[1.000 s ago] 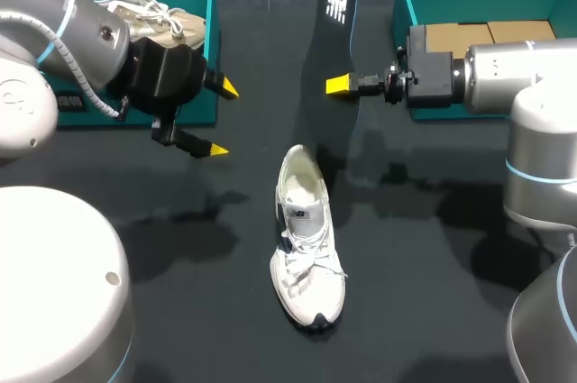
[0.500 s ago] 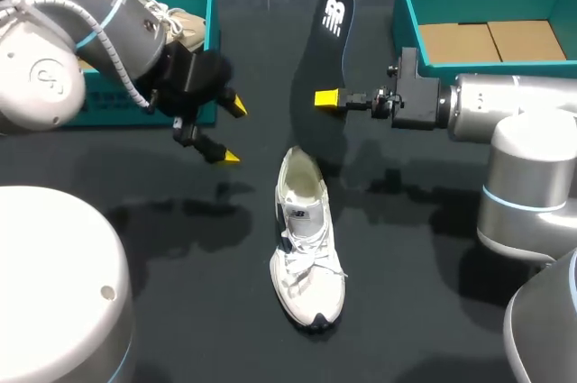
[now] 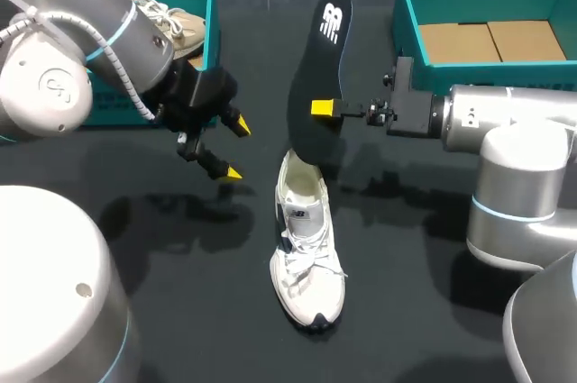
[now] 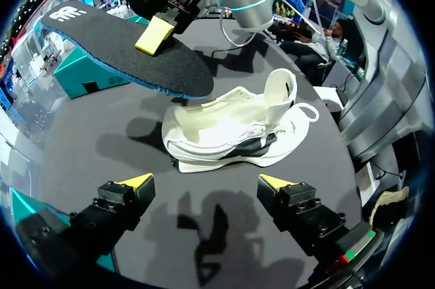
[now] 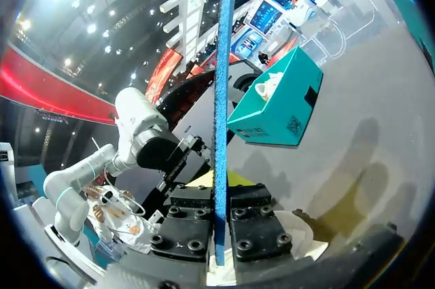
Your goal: Take the shoe out of the shoebox, open the shoe tongue, remove and reinsert the insole, then place the shoe into the shoebox
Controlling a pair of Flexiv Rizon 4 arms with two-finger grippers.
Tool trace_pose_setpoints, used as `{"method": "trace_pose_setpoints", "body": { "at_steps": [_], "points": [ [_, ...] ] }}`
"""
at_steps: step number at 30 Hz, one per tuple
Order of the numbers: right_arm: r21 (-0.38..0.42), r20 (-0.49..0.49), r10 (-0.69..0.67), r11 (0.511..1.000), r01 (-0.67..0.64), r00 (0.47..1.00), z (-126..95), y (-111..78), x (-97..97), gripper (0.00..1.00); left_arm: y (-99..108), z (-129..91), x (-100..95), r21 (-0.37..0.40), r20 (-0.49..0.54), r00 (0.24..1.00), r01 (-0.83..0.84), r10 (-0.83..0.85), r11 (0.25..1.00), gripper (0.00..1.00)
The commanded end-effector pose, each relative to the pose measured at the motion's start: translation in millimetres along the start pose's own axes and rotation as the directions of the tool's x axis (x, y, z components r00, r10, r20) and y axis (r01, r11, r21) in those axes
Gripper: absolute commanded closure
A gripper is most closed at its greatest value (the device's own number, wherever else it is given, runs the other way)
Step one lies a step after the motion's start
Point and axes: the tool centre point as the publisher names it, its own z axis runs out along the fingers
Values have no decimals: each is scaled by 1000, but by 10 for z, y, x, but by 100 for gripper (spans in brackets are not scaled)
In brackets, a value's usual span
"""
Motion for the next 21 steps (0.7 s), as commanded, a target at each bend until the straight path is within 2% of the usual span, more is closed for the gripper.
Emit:
{"method": "trace_pose_setpoints", "body": {
  "at_steps": [1, 3, 13, 17, 21],
  "points": [
    [-25, -20, -20, 999, 20, 1000, 87, -146, -72, 100, 21, 131, 7, -44, 11, 999, -50, 50, 998, 0],
    [-25, -20, -20, 999, 20, 1000, 87, -146, -72, 100, 47, 146, 24, -115, 29, 992, -118, 122, 986, 0],
    [-25, -20, -20, 999, 20, 1000, 87, -146, -72, 100, 47, 146, 24, -115, 29, 992, -118, 122, 986, 0],
    [-32, -22, -26, 999, 25, 999, 94, -204, -120, 100, 17, 328, 52, -127, 28, 991, -125, 130, 984, 0],
    [-74, -41, -57, 996, 54, 998, 66, -276, -143, 100, 17, 408, 45, -124, 37, 992, -115, 120, 986, 0]
  ]
}}
